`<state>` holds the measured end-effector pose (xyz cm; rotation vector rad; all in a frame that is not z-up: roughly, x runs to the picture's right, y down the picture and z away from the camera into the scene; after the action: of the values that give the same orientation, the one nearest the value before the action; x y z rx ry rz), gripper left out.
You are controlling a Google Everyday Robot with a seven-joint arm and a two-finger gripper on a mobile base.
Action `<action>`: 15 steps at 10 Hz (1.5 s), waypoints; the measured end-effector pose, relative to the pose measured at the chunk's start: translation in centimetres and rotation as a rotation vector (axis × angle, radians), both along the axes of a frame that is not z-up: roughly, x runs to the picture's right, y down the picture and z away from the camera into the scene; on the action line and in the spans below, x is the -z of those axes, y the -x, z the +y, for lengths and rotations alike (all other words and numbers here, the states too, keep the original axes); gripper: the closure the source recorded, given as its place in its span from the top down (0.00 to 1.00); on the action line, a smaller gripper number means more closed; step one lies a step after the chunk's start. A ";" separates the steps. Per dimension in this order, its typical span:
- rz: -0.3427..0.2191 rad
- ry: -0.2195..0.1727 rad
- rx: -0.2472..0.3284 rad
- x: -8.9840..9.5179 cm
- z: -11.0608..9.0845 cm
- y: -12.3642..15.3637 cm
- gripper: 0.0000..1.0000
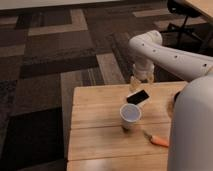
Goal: Place the eraser in the ceramic cup
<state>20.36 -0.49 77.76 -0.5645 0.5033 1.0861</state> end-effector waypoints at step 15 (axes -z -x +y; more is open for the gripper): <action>-0.198 0.115 -0.122 -8.4 3.6 -2.9 0.65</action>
<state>23.23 3.07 86.16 -0.8036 0.3631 1.1077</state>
